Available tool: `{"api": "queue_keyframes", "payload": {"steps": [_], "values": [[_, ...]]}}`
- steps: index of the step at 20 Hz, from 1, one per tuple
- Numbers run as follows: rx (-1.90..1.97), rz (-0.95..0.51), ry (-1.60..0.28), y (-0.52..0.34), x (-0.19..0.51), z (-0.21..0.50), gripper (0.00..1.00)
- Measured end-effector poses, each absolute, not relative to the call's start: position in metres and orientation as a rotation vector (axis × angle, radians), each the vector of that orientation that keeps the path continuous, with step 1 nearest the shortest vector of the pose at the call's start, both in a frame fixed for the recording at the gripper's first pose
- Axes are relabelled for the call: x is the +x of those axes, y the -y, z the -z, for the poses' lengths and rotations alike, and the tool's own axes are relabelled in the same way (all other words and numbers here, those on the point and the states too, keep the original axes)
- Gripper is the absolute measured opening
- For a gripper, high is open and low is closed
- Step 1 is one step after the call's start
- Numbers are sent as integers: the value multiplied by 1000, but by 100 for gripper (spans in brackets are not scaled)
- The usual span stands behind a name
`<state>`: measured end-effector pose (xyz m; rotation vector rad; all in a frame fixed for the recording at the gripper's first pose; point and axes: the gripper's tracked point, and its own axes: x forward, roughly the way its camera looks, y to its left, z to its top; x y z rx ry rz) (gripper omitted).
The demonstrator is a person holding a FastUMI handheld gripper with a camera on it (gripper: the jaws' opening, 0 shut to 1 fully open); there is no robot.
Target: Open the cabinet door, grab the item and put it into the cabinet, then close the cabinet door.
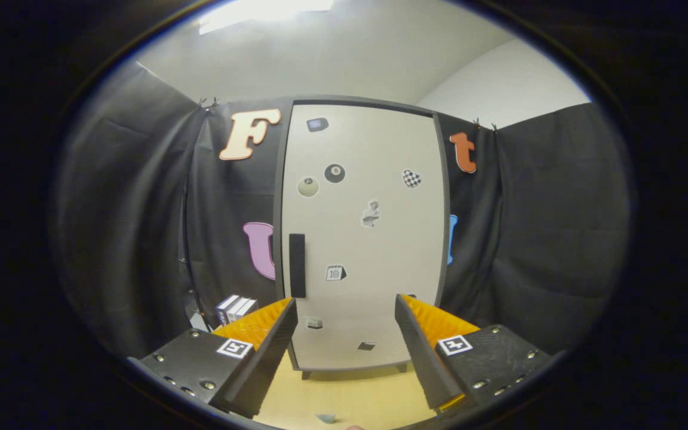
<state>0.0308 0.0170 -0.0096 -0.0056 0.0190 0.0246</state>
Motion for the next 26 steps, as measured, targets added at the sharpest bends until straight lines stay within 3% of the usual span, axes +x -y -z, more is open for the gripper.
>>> {"api": "queue_keyframes", "payload": {"steps": [11, 23, 26], "values": [[22, -116, -16, -85, 121, 22, 97], [5, -123, -33, -112, 205, 39, 97], [1, -119, -38, -116, 216, 45, 89]]}}
